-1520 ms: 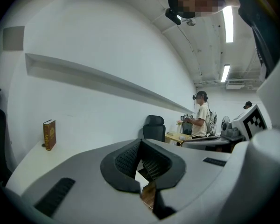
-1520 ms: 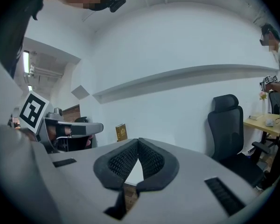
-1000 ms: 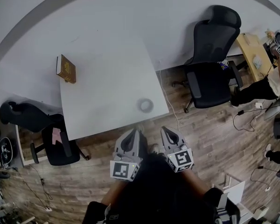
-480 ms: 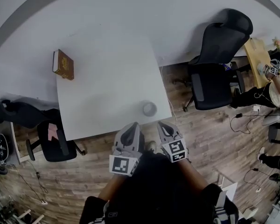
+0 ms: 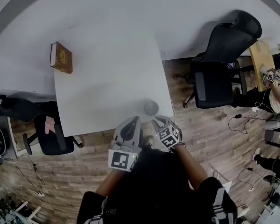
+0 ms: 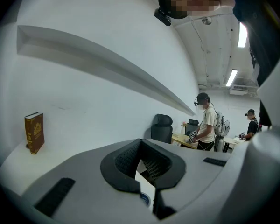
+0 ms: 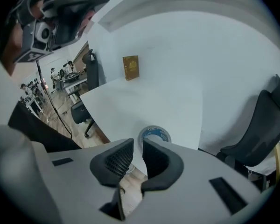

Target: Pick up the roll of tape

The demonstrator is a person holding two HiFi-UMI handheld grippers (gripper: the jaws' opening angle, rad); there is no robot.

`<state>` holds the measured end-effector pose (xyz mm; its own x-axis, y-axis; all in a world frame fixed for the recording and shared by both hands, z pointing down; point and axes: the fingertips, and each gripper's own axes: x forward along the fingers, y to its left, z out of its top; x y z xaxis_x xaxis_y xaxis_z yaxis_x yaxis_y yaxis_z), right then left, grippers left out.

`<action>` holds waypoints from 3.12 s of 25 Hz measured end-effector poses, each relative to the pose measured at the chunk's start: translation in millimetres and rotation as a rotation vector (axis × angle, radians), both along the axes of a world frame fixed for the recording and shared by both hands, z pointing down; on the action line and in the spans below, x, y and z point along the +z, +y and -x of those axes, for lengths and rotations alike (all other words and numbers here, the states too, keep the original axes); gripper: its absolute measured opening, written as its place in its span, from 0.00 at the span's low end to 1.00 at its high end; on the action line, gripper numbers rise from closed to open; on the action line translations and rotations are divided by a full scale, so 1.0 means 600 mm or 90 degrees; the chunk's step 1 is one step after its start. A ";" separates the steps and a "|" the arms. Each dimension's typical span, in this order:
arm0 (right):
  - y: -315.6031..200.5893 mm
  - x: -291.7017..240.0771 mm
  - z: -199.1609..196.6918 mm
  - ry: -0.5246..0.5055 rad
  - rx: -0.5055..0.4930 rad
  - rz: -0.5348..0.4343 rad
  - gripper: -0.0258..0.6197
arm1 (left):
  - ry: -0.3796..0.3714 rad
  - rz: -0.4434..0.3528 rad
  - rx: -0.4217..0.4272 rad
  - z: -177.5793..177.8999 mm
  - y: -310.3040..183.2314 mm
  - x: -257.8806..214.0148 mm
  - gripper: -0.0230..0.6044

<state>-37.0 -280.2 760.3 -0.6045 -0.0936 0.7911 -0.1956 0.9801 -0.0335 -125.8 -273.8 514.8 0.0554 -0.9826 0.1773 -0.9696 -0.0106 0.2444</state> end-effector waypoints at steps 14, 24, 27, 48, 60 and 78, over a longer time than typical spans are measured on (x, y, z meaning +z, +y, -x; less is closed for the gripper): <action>-0.002 0.117 0.021 0.195 -0.268 -0.110 0.19 | 0.007 0.018 -0.008 0.054 -0.030 0.022 0.06; 0.002 0.171 0.023 0.247 -0.318 -0.078 0.20 | 0.016 0.029 -0.015 0.081 -0.044 0.033 0.06; -0.003 0.168 0.029 0.255 -0.316 -0.080 0.18 | 0.019 0.031 -0.019 0.088 -0.044 0.035 0.06; 0.037 0.157 0.003 0.255 -0.322 -0.051 0.14 | -0.003 0.009 -0.035 0.063 0.009 0.010 0.06; 0.099 0.087 -0.073 0.171 -0.247 -0.080 0.13 | -0.042 -0.025 -0.042 -0.047 0.122 -0.046 0.06; 0.179 -0.007 -0.169 0.055 -0.139 -0.095 0.13 | -0.110 -0.002 -0.096 -0.148 0.300 -0.078 0.06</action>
<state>64.6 -172.8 756.4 -0.5536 -0.0872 0.8282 0.0258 0.9922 0.1218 -37.1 -93.9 467.8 -0.1229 -0.9781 0.1679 -0.9877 0.1370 0.0751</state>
